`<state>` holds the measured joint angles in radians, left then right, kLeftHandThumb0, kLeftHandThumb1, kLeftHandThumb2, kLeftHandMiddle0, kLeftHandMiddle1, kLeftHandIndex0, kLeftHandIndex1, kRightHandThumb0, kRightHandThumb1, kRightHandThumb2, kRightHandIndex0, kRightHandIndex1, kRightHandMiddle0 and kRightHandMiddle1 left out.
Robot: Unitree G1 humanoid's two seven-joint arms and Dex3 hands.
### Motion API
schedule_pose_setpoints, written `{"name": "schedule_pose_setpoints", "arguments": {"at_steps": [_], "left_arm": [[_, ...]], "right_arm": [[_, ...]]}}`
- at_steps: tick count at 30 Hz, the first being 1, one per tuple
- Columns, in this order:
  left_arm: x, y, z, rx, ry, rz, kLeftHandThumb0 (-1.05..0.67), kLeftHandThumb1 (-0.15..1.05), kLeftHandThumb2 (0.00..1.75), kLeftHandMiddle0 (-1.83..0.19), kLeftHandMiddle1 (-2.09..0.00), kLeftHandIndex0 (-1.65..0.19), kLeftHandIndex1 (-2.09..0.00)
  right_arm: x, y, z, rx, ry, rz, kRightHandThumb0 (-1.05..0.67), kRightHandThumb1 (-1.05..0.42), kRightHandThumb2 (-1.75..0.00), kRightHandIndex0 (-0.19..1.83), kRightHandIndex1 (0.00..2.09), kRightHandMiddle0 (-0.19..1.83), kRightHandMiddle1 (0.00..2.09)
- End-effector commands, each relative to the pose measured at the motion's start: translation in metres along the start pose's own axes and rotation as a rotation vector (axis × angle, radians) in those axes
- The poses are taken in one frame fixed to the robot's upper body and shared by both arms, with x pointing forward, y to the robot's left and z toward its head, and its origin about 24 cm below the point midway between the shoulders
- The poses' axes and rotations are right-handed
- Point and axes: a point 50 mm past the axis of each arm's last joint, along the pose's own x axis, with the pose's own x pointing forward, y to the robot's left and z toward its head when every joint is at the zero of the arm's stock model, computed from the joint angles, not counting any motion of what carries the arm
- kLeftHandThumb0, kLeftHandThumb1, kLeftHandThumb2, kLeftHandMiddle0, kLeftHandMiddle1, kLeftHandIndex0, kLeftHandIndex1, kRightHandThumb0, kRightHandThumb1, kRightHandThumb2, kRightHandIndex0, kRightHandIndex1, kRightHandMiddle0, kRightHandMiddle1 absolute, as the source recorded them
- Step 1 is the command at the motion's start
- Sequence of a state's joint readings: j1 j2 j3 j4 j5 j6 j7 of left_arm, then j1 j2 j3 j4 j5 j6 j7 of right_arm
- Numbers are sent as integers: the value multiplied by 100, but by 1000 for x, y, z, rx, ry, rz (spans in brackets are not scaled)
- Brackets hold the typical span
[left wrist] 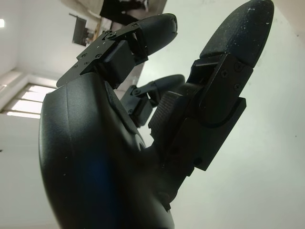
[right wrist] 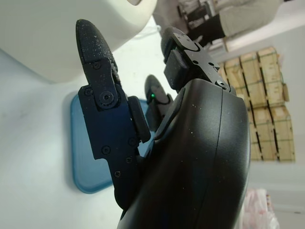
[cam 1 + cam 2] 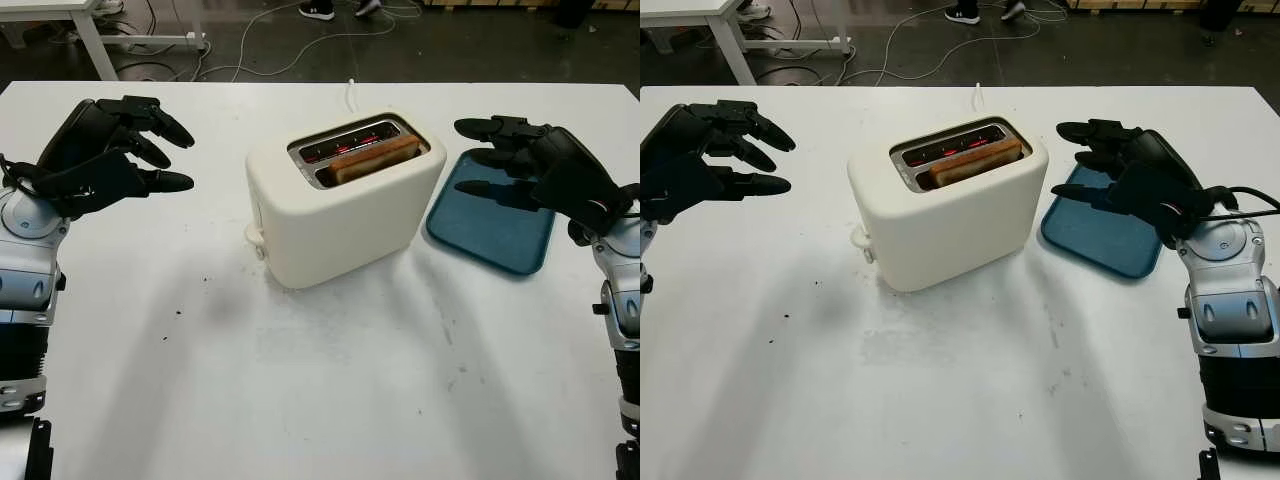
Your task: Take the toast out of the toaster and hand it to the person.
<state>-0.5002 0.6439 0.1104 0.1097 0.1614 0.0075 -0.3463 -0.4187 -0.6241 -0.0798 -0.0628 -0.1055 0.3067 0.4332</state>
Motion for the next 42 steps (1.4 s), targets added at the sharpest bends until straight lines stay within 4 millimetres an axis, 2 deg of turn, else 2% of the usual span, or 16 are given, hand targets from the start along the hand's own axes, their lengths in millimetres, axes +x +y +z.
{"name": "schedule_pose_setpoints", "arguments": {"at_steps": [1,14,24,42], "left_arm": [[1,2,2,-3,-13,8,-105,70,0,-75,-92,-71,-86],[1,-2,1,-7,-12,10,-105,71,0,-76,-91,-71,-86],[1,2,2,-13,-15,23,-105,70,0,-75,-94,-70,-88],[-1,3,1,-5,-22,29,-105,70,0,-75,-95,-70,-89]], "right_arm": [[0,-1,4,6,-22,-4,-64,-90,0,48,1,44,0],[1,-2,2,-10,-21,-8,-64,-89,0,50,2,45,1],[1,-4,7,-45,-25,-14,-67,-91,-1,51,2,46,1],[1,-3,6,-21,-41,-16,-64,-90,0,52,4,46,1]]}}
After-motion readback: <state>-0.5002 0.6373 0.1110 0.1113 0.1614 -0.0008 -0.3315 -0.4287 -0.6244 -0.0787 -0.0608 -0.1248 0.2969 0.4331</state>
